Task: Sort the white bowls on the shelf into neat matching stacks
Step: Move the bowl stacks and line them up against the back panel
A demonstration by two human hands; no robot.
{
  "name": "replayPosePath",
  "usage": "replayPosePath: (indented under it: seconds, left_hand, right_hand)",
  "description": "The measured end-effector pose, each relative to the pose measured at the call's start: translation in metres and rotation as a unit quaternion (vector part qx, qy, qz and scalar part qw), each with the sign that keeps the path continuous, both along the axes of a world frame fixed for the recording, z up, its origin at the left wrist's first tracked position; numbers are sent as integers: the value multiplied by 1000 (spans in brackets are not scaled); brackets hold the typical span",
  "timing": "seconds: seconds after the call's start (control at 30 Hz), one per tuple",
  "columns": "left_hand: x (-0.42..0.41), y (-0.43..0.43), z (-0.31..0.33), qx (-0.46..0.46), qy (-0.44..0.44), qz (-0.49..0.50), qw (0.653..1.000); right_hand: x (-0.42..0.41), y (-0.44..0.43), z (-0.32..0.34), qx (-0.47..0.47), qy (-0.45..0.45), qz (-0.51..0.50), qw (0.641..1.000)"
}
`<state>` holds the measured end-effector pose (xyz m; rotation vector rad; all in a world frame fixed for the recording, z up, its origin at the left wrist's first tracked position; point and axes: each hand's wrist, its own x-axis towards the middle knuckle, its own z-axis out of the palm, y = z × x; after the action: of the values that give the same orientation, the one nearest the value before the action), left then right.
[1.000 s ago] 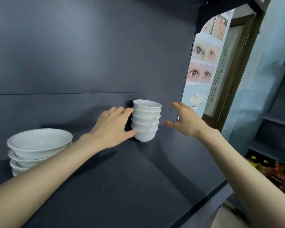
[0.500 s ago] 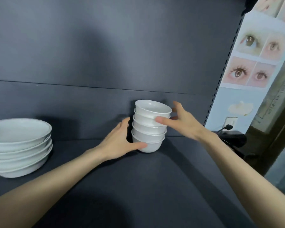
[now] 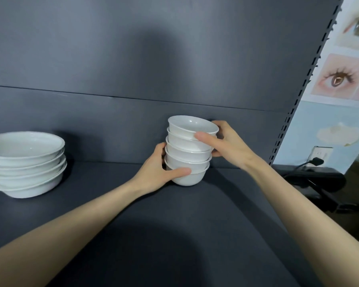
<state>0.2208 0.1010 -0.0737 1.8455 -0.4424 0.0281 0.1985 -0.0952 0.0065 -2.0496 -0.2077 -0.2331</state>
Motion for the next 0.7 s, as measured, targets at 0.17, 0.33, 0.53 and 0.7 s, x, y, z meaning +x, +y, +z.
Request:
replayPosePath:
  seconds: [0.17, 0.33, 0.53, 0.7]
  left_hand:
    - [2, 0, -3, -12, -4, -5, 1000]
    - [4, 1, -3, -21, 7, -19, 1000]
    - [6, -2, -3, -16, 37, -50, 998]
    - [9, -7, -3, -26, 21, -60, 998]
  right_hand:
    - [-1, 1, -1, 12, -3, 4, 1000]
    - [-2, 2, -3, 29, 1, 8, 1000]
    - [-2, 0, -10, 28, 24, 24, 999]
    - [-1, -2, -20, 50, 52, 44, 996]
